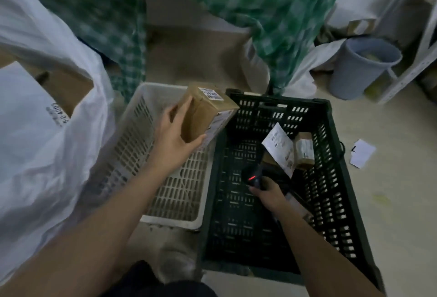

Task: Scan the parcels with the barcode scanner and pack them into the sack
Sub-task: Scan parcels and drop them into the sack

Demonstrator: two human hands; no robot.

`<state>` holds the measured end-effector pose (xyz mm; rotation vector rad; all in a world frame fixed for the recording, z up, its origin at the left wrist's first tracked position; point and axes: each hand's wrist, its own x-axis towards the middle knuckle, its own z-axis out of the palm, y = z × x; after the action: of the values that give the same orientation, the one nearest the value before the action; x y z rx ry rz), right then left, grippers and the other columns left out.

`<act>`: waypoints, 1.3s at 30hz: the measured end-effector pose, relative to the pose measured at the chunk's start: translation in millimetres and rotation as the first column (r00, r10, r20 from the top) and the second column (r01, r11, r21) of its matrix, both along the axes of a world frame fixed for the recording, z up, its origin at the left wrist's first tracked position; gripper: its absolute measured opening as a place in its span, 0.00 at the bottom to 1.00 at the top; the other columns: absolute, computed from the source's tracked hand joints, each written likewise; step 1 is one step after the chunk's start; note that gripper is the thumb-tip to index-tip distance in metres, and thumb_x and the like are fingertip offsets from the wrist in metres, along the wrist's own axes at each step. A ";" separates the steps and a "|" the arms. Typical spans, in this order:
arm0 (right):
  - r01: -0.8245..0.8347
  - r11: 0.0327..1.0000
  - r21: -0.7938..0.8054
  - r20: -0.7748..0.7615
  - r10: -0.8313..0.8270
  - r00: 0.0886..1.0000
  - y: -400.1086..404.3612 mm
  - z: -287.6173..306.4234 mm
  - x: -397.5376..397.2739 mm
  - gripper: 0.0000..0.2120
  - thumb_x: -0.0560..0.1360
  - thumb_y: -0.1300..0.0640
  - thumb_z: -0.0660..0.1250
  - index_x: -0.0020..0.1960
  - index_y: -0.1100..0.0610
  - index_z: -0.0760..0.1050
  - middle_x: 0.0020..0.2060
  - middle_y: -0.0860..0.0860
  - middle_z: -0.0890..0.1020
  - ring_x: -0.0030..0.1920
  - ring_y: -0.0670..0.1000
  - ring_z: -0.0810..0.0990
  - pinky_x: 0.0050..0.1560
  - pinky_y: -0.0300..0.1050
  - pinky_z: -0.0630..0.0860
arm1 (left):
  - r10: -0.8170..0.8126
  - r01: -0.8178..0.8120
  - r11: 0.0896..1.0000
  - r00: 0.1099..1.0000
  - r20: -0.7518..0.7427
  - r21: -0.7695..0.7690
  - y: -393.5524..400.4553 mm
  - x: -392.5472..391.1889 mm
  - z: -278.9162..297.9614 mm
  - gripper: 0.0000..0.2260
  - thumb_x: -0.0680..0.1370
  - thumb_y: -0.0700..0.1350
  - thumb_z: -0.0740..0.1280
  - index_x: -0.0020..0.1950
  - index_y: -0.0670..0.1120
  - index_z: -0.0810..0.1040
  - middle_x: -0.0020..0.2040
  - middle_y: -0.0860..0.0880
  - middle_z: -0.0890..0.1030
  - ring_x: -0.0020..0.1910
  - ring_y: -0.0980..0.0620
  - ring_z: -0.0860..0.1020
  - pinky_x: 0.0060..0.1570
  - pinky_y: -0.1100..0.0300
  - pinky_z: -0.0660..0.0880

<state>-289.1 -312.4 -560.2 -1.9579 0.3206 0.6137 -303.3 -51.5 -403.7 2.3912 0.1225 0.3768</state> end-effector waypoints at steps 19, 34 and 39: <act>0.269 0.941 0.207 0.154 -0.303 0.941 63.2 27.0 -8.1 0.12 0.77 0.63 0.67 0.61 0.61 0.74 0.53 0.52 0.78 0.56 0.51 0.77 0.45 0.28 0.70 | 0.109 -0.133 0.957 0.989 -0.104 -0.259 18.2 -4.5 -30.0 0.40 0.72 0.52 0.74 0.77 0.62 0.53 0.72 0.52 0.59 0.69 0.55 0.60 0.67 0.56 0.59; -0.388 0.708 0.590 0.470 0.089 0.878 183.9 305.2 -104.4 0.31 0.71 0.48 0.70 0.71 0.42 0.64 0.59 0.45 0.81 0.57 0.50 0.82 0.55 0.50 0.80 | 0.136 0.014 0.812 0.968 0.213 -0.583 85.7 -159.6 169.4 0.31 0.76 0.48 0.70 0.75 0.57 0.59 0.64 0.54 0.75 0.59 0.60 0.77 0.57 0.59 0.77; -0.437 0.634 0.638 0.445 0.159 0.881 272.9 335.9 -140.7 0.29 0.72 0.53 0.72 0.69 0.46 0.67 0.58 0.51 0.82 0.56 0.53 0.82 0.57 0.55 0.79 | 0.256 -0.087 0.778 0.949 0.187 -0.623 161.0 -227.1 196.2 0.22 0.78 0.53 0.66 0.69 0.67 0.63 0.64 0.54 0.76 0.61 0.57 0.76 0.58 0.54 0.77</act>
<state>-429.7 -39.5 -224.3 -1.2843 -0.4553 0.4810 -530.5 109.5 -207.5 1.6721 0.2978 0.6320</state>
